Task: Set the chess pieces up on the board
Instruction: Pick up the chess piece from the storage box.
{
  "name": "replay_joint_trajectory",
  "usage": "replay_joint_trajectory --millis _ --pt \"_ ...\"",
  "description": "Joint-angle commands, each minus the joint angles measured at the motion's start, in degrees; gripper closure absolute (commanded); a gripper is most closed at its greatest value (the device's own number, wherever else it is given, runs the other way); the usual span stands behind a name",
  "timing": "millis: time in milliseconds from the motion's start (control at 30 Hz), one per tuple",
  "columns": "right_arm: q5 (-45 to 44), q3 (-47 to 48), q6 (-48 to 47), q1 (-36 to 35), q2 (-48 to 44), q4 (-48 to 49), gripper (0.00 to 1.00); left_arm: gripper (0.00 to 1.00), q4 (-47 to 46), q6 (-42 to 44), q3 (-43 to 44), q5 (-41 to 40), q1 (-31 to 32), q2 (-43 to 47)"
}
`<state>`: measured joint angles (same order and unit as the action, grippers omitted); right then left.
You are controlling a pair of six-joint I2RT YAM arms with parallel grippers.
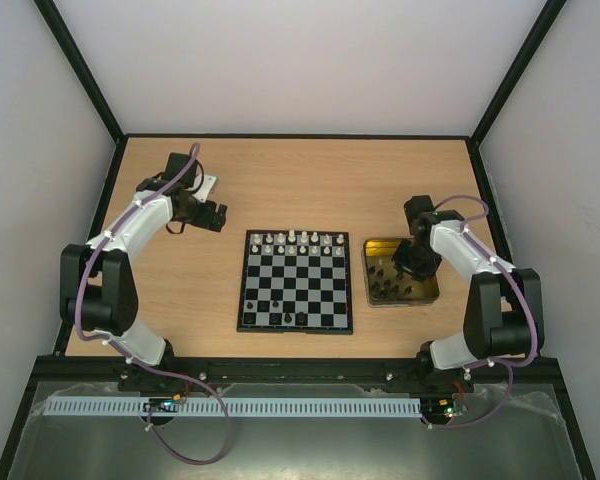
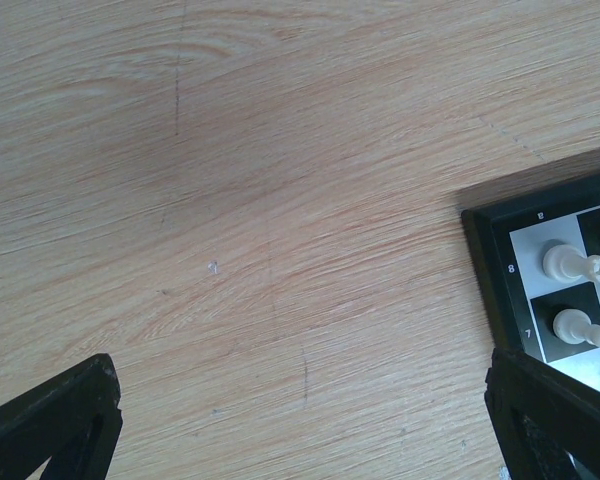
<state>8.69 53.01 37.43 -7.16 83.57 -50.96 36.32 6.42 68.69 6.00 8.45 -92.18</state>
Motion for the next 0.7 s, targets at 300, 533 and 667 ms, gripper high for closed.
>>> replay_joint_trajectory --millis 300,533,667 --pt "0.73 -2.18 -2.42 -0.32 2.23 0.84 0.68 0.01 0.2 0.35 0.86 0.33 0.25 0.07" --pt "0.82 -1.13 -2.89 -0.35 5.4 2.49 0.69 0.01 0.24 0.48 0.66 0.11 0.23 0.25" --pt "0.5 -0.59 -2.98 -0.35 6.91 3.17 0.72 0.01 0.19 0.42 0.57 0.09 0.21 0.25"
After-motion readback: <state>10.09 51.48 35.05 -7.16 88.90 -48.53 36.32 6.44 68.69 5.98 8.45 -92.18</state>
